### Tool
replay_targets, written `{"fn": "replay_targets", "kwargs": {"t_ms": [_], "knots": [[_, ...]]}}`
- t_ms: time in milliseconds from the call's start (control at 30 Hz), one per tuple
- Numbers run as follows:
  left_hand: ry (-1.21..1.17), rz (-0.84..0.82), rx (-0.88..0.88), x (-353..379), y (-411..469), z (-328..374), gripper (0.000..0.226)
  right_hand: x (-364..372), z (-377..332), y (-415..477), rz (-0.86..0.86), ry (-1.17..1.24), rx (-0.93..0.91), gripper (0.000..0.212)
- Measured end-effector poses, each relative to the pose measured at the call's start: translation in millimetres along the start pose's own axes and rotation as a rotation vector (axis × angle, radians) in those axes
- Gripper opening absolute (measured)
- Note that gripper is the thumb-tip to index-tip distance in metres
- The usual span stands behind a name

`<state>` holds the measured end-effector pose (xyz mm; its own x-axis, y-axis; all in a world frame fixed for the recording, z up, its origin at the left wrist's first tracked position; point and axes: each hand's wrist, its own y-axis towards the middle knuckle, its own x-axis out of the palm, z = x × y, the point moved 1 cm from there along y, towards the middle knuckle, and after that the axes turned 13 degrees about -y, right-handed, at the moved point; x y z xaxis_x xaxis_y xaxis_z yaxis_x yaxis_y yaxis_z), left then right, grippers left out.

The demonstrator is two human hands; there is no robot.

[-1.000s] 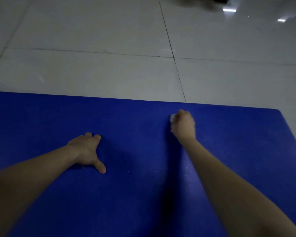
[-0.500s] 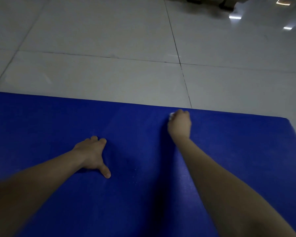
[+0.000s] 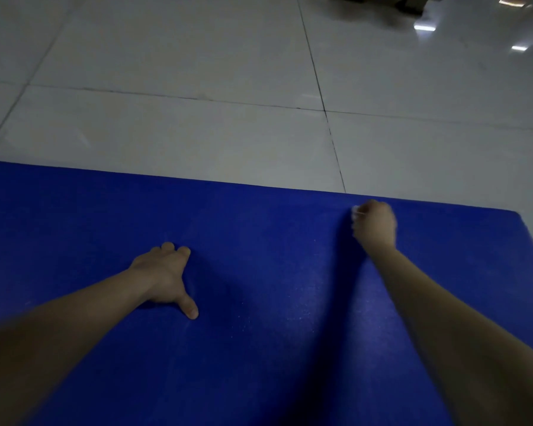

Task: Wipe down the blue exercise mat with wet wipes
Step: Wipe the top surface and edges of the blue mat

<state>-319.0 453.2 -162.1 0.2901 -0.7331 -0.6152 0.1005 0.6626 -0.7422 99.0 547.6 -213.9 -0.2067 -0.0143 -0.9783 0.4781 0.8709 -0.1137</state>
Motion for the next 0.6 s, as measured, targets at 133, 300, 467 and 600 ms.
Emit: {"fn": "replay_targets", "kwargs": {"t_ms": [133, 300, 467, 600], "knots": [[0.006, 0.009, 0.017, 1, 1, -2, 0.126, -36, 59, 21, 0.055, 0.051, 0.322, 0.035], [0.008, 0.008, 0.015, 1, 0, -1, 0.126, -28, 6, 25, 0.063, 0.067, 0.275, 0.028], [0.028, 0.006, 0.017, 2, 2, -2, 0.126, -5, -89, -3, 0.003, 0.067, -0.008, 0.018], [0.036, 0.003, 0.01, 2, 4, -3, 0.128, 5, -151, -55, -0.061, 0.091, -0.159, 0.012]]}}
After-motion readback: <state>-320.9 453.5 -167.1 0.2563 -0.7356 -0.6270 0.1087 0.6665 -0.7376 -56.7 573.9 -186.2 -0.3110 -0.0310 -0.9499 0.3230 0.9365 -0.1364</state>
